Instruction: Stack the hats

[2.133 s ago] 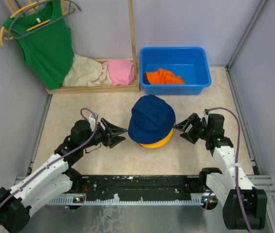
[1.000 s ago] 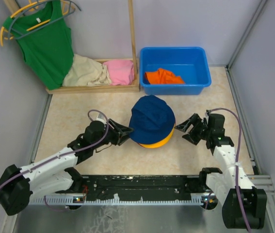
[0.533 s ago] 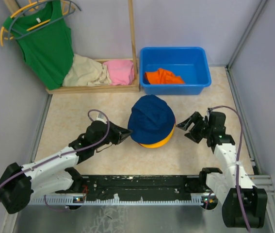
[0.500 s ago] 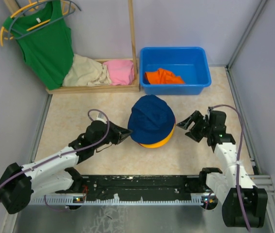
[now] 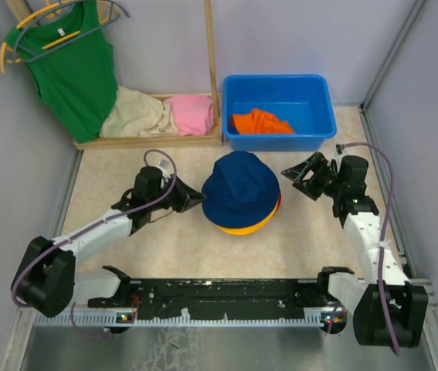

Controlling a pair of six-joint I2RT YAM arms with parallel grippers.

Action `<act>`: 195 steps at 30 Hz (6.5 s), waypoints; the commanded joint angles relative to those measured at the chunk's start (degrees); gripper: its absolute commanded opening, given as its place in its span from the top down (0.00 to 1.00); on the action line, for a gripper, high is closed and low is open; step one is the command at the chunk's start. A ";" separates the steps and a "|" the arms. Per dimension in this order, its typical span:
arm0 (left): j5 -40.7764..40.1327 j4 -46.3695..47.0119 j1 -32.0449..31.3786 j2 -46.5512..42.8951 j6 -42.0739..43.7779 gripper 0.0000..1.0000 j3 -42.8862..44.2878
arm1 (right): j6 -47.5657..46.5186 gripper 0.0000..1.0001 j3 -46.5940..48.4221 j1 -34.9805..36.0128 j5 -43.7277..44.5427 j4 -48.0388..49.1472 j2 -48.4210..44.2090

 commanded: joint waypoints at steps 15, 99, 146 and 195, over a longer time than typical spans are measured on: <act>13.47 -0.72 4.09 10.52 9.87 0.91 9.78 | 6.95 0.38 -3.39 -0.54 -14.56 20.79 7.97; 5.44 -8.81 6.34 0.70 13.19 0.51 1.95 | -2.50 0.90 -7.77 2.95 -9.80 13.67 9.94; 5.99 -26.72 19.34 18.82 34.34 0.37 33.79 | -23.72 0.01 103.37 15.13 28.63 -26.35 86.20; 12.03 -21.84 23.58 20.16 33.79 0.40 31.55 | -37.29 1.00 88.69 12.84 41.63 -8.69 64.07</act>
